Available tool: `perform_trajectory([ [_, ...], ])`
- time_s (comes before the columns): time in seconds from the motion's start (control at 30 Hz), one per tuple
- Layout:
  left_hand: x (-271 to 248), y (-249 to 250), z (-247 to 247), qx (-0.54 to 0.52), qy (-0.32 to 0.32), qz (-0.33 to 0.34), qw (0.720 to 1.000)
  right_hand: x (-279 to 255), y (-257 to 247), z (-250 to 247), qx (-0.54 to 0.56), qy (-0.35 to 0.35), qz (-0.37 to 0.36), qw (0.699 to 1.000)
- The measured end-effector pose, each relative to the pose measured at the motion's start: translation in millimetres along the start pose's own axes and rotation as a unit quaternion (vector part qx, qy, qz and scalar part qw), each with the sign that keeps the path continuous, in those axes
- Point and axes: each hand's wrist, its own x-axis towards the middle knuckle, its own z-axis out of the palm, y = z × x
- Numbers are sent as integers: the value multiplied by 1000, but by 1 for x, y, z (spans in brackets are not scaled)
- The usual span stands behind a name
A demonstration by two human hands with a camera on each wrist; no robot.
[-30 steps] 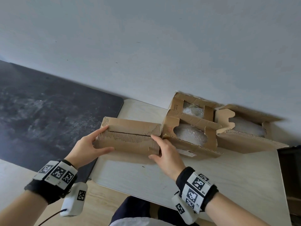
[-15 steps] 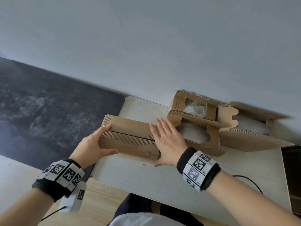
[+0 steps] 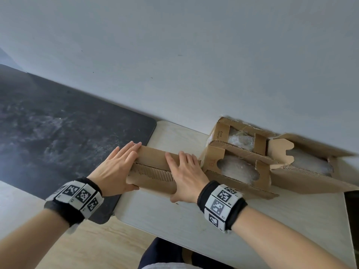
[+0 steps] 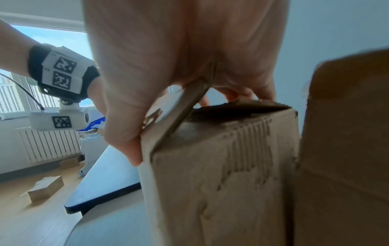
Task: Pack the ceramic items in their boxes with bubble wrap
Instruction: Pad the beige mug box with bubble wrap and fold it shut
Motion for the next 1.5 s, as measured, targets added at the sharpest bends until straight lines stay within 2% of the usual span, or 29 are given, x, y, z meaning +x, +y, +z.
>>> perform_trajectory([
  [0.07,-1,-6,-4,-48,-17,-15,999,-1,-4,-6,3,15,-9,1000],
  [0.13,-2,-10,-11,-84,-11,1,996,-2,-9,-12,0,33,-15,999],
  [0.23,0,-16,-20,-115,25,23,993,1,-9,-21,-10,68,-21,997],
  [0.37,24,-23,-27,-125,75,15,989,25,8,-34,-13,95,3,995],
  [0.47,53,-20,-28,-134,80,-6,988,45,30,-41,0,97,31,995],
  [0.63,85,-4,-19,-136,50,-25,989,57,55,-38,0,71,86,994],
  [0.73,96,4,-12,-153,71,-41,985,56,57,-33,26,72,115,990],
  [0.83,103,4,-10,-140,91,-29,986,45,53,-28,21,111,147,983],
  [0.93,106,2,-9,-103,82,-14,991,24,47,-18,19,172,150,974],
  [1.03,103,2,-6,-70,75,4,995,7,48,-6,7,143,138,980],
  [1.1,103,3,-5,-83,69,-9,994,4,53,-3,-16,129,143,981],
  [1.27,113,6,-3,-30,40,-7,999,12,53,0,-80,99,148,981],
  [1.4,130,5,-4,14,30,-29,999,23,50,-1,-122,87,147,978],
  [1.5,140,6,-3,22,26,-39,999,32,52,-10,-119,91,156,976],
])
